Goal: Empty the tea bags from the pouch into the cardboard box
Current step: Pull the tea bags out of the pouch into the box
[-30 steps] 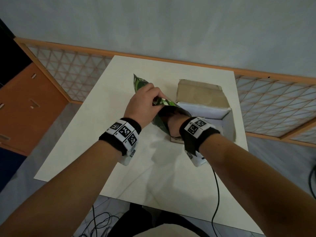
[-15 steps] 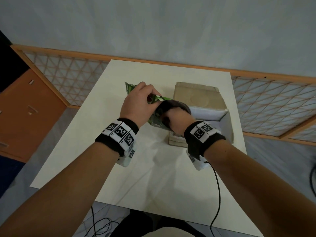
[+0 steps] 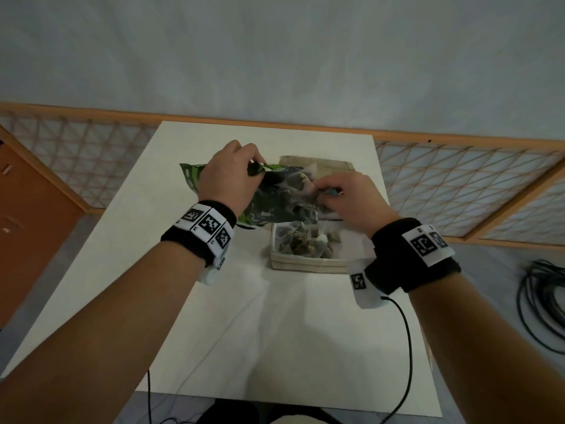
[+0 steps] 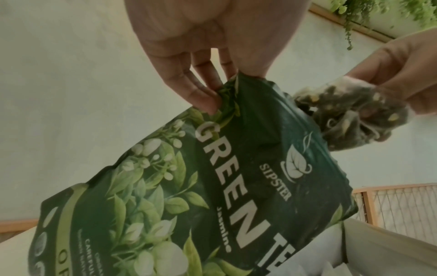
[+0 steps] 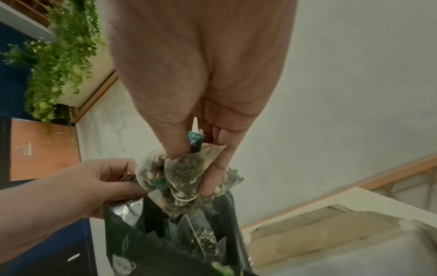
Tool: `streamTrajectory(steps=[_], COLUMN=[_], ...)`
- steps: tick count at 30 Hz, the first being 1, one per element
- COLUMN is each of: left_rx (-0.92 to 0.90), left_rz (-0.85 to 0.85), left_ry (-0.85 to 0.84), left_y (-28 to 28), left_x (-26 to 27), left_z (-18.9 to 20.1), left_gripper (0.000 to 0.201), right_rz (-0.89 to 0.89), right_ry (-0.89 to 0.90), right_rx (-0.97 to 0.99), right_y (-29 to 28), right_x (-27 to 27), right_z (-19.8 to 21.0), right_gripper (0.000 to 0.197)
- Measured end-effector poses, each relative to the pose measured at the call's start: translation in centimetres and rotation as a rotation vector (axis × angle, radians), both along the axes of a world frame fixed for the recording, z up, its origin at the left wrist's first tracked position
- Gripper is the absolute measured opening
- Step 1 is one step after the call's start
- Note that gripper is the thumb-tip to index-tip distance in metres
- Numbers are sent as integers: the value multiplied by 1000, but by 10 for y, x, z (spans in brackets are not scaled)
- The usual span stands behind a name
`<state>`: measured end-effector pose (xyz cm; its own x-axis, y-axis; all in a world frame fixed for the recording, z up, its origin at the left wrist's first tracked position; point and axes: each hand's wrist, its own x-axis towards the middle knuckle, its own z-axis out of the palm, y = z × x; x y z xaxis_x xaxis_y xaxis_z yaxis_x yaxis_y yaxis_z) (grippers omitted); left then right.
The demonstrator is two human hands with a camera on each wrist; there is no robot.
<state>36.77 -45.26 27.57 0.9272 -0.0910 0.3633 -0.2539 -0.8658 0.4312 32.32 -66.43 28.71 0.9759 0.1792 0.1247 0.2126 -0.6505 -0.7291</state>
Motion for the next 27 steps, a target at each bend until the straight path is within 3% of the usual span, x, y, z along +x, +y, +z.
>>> streamTrajectory(steps=[3, 15, 20, 27], left_rx=[29, 12, -30, -61], left_rz=[-6, 58, 70, 69], left_ry=[14, 14, 21, 51], left_y=[-2, 0, 2, 1], left_x=[7, 10, 7, -1], left_z=[0, -2, -4, -12], left_gripper=[12, 15, 15, 13], right_rz=[-71, -386, -423, -227], right_ry=[36, -45, 136, 448], right_rx=[106, 198, -2, -384], right_y=[-18, -62, -61, -34], right_x=[-1, -1, 8, 14], right_z=[-3, -20, -52, -103], right_gripper=[30, 26, 24, 27])
